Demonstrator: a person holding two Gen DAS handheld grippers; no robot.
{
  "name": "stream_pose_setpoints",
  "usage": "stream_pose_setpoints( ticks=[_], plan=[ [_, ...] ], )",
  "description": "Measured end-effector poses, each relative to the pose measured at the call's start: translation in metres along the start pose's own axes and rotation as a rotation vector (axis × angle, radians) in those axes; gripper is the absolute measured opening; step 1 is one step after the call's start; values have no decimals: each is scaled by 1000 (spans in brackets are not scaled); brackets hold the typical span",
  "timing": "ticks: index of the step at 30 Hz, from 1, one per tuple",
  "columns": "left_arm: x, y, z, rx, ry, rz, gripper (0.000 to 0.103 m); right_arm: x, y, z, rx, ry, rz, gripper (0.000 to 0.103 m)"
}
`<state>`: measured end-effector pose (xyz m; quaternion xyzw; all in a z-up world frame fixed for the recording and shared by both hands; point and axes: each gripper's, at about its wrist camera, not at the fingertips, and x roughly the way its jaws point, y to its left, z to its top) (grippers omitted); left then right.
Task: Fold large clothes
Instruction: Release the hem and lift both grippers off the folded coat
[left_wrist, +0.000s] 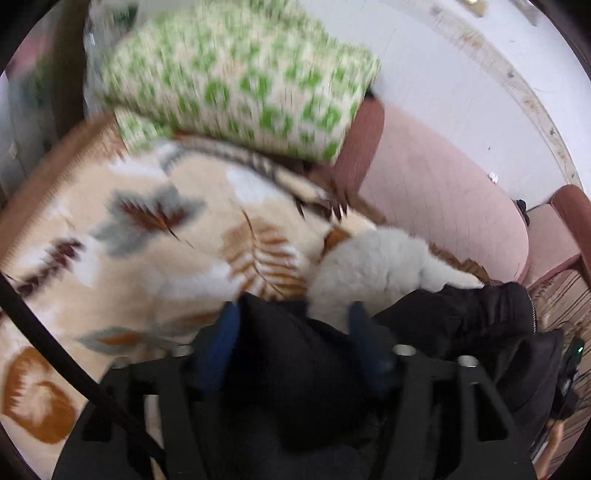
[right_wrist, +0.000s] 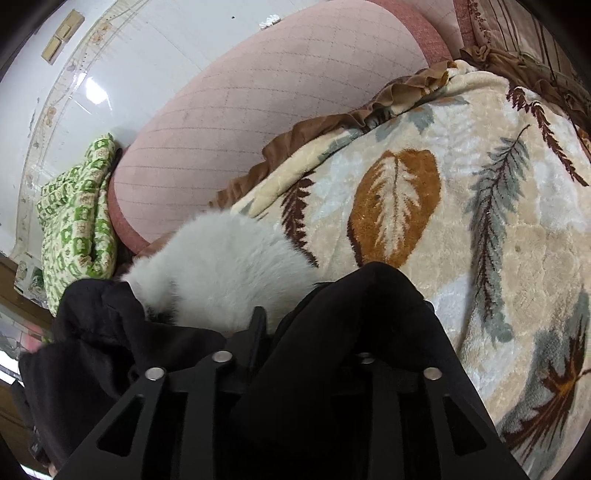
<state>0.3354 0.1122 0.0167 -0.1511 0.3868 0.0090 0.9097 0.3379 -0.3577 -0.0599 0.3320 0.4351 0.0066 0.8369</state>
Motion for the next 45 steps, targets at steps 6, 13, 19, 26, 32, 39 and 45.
stream_pose_setpoints(
  ticks=[6,13,19,26,32,39,45],
  plan=[
    [-69,-14,-17,104,-93,65,73,-28,5,0,-4,-60,-44,72],
    [-122,-33,-53,243,-141,104,73,-88,17,-5,-24,-152,-72,84],
    [-166,-46,-86,310,-199,87,73,-145,43,-30,-137,-206,-53,87],
    [-189,-48,-113,339,-211,40,74,-174,84,-83,-299,-180,-7,87],
    [-182,-35,-120,313,-196,26,75,-159,116,-111,-380,-148,14,80],
    [-141,-2,-113,188,-119,27,75,-98,155,-131,-512,-49,-40,47],
    [-124,15,-116,196,-102,69,75,-72,156,-127,-453,-54,-52,47]
  ],
)
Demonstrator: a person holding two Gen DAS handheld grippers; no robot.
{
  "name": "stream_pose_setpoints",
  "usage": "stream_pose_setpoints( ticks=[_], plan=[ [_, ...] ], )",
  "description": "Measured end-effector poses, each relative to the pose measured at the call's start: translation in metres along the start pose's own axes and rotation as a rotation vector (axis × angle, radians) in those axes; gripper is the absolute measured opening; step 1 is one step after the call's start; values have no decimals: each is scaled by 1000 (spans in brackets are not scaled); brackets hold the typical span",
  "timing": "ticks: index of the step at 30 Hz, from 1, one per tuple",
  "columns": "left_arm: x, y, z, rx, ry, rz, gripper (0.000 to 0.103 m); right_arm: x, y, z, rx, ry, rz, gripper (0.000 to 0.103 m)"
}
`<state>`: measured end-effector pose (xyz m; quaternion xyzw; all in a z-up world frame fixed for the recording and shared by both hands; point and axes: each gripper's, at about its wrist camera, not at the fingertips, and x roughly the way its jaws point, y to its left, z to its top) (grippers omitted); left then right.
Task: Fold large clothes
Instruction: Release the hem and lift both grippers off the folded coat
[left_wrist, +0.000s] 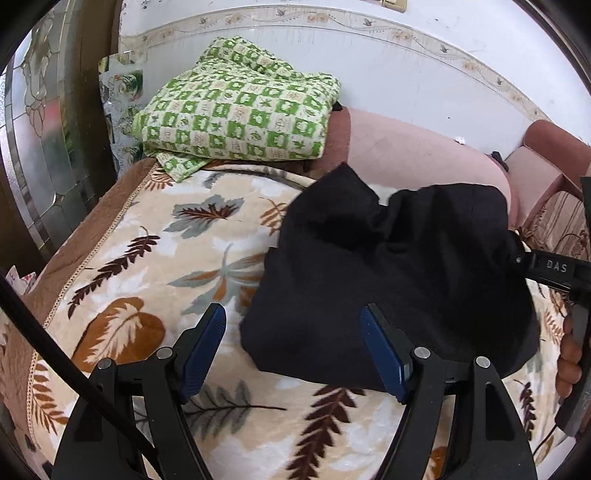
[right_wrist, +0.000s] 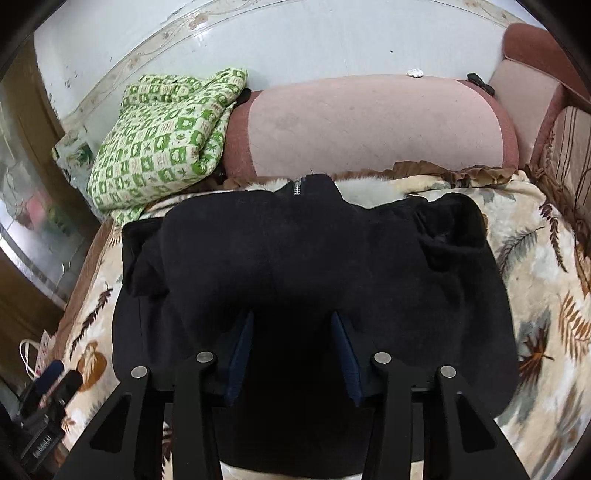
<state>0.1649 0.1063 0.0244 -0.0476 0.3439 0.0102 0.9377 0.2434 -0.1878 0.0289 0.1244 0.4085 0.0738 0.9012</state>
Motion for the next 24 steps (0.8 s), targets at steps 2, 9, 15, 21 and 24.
stream_pose_setpoints(
  ticks=[2,9,15,21,24],
  plan=[
    [2,6,-1,-12,0,11,75,-2,-1,-3,0,-5,-1,47],
    [-1,6,-7,-26,10,-22,75,-21,-4,-26,-12,28,31,47],
    [-10,-9,-11,26,-20,-27,75,-51,0,-41,-78,-5,9,47],
    [-9,-15,-12,51,-18,-38,75,-64,17,-27,-142,-74,-45,47],
    [-3,-13,-13,42,-1,-45,75,-52,21,-13,-122,-78,-59,47]
  ],
)
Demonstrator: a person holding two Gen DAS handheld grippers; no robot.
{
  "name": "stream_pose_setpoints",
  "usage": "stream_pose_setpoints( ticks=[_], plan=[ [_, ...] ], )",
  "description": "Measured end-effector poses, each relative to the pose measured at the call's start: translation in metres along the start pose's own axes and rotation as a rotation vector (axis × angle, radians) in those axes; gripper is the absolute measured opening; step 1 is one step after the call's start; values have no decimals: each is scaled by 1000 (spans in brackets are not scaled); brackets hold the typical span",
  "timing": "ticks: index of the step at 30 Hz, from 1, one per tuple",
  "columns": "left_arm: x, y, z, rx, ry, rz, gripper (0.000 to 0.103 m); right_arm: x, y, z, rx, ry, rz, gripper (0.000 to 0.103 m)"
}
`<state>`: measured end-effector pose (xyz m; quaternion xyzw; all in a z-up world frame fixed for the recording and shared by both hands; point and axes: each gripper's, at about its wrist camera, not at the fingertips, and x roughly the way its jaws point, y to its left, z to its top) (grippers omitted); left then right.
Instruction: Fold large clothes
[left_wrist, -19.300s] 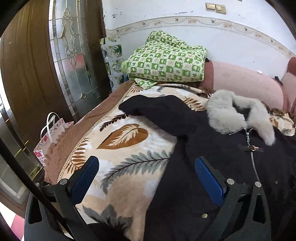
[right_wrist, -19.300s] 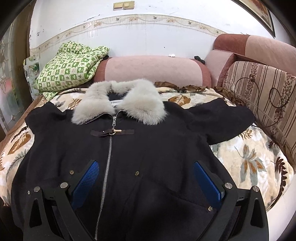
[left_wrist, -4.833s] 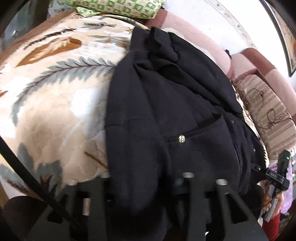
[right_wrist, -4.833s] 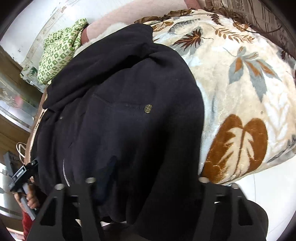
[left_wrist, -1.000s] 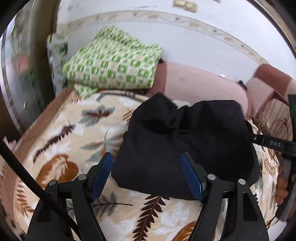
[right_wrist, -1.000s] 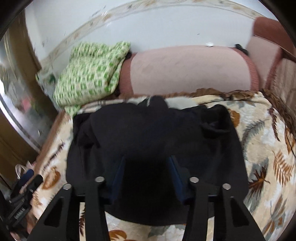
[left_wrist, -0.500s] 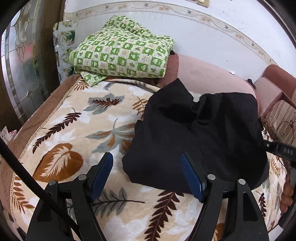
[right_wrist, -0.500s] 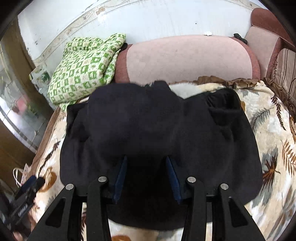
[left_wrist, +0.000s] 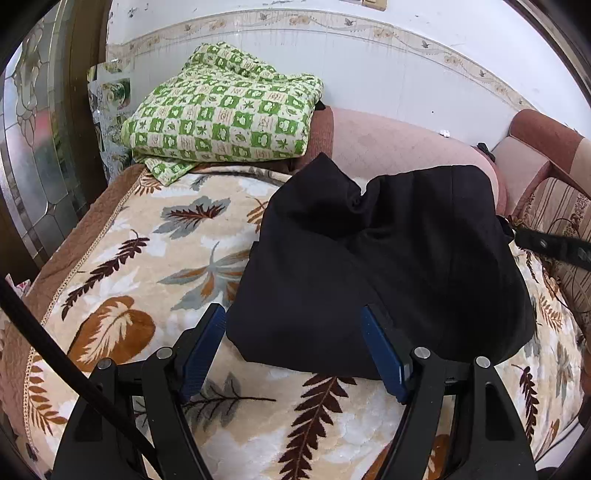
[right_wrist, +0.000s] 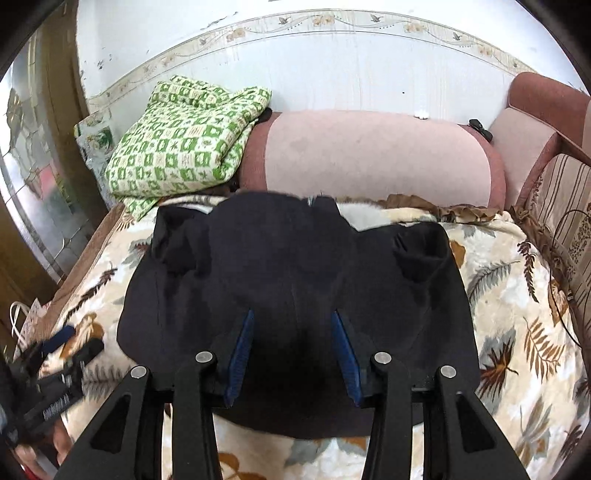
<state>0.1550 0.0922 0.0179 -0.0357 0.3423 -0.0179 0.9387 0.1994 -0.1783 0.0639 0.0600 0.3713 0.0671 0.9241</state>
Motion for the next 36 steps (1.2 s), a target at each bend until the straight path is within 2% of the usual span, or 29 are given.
stream_pose_setpoints(
  ticks=[6,11,17,21,26,31,36],
  plan=[
    [11,13,1,-50,46,-44,75,57,2,17,32,69,-59,47],
    [23,20,2,-73,77,-40,75,97,4,19,24,123,-86,47],
    [37,23,1,-91,107,-28,75,153,-5,4,33,264,-66,47],
    [46,23,2,-88,119,-8,75,161,-7,-6,33,232,-69,48],
    [56,28,1,-108,144,19,75,144,0,-4,6,202,-103,48],
    [70,41,-1,-148,180,49,75,81,5,15,33,51,-24,48],
    [78,43,-5,-163,199,48,77,66,35,31,-5,-27,11,48]
  ],
)
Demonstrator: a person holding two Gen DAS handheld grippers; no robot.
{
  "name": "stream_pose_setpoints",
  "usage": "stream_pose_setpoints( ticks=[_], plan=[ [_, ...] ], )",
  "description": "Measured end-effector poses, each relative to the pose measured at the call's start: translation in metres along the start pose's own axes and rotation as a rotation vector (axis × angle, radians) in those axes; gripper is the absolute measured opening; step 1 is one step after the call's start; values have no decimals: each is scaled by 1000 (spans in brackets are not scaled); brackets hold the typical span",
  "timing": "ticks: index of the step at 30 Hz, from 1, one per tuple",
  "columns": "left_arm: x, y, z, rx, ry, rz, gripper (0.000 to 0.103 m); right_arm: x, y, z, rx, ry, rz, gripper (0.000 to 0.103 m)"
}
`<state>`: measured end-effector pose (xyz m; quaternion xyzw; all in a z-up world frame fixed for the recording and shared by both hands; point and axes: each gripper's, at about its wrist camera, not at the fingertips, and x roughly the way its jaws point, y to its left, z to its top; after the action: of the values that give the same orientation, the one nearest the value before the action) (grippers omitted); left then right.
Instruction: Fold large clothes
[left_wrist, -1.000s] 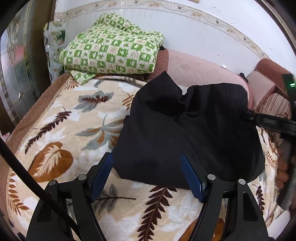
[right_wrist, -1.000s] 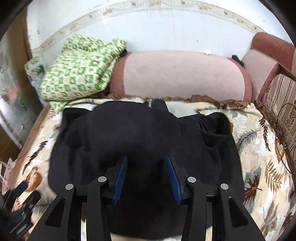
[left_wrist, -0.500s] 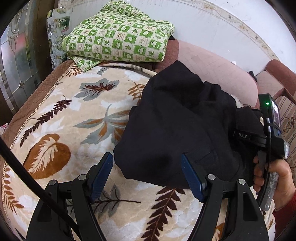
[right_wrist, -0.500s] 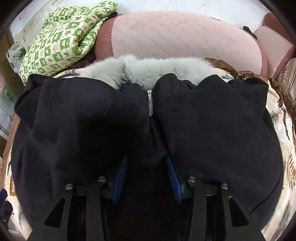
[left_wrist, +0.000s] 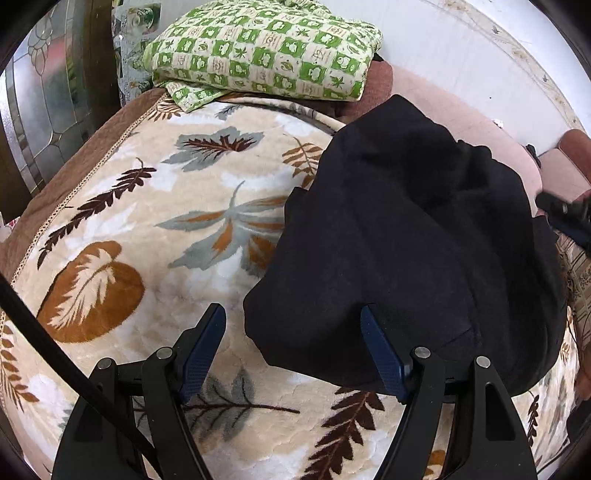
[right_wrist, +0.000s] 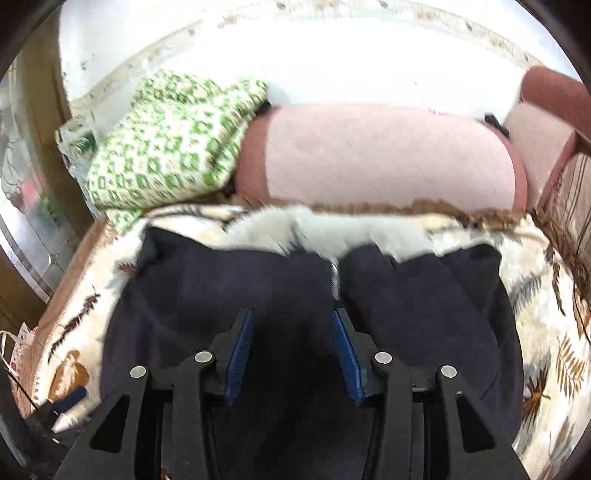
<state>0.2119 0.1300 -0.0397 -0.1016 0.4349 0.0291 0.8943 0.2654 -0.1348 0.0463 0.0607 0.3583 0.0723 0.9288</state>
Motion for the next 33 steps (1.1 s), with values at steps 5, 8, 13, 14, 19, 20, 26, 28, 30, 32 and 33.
stream_pose_setpoints(
  ticks=[5,8,13,14,19,20,26,28,30,32,33],
  plan=[
    [4,6,-1,-28,17,-9,79,54,37,6,-56,102,0,48],
    [6,9,-1,-42,26,-19,79,101,47,5,-69,171,-55,48],
    [9,5,-3,-27,28,9,79,155,31,7,-7,245,-106,47],
    [9,4,-4,-25,28,14,79,161,27,7,11,256,-103,47],
    [10,4,-8,-19,44,38,79,137,26,17,16,206,-97,45],
    [10,6,-8,-28,48,33,79,116,29,20,15,158,-81,45],
    [-2,13,-9,-87,31,3,79,37,66,17,-99,72,133,46],
    [-8,13,-10,-90,9,8,79,40,82,10,-125,119,220,44],
    [-12,15,-10,-99,-8,13,79,56,95,5,-140,152,226,42],
    [-15,16,-9,-101,-18,19,79,82,106,5,-158,158,183,41],
    [-16,17,-8,-103,-23,24,79,93,110,6,-155,168,173,41]
  ],
)
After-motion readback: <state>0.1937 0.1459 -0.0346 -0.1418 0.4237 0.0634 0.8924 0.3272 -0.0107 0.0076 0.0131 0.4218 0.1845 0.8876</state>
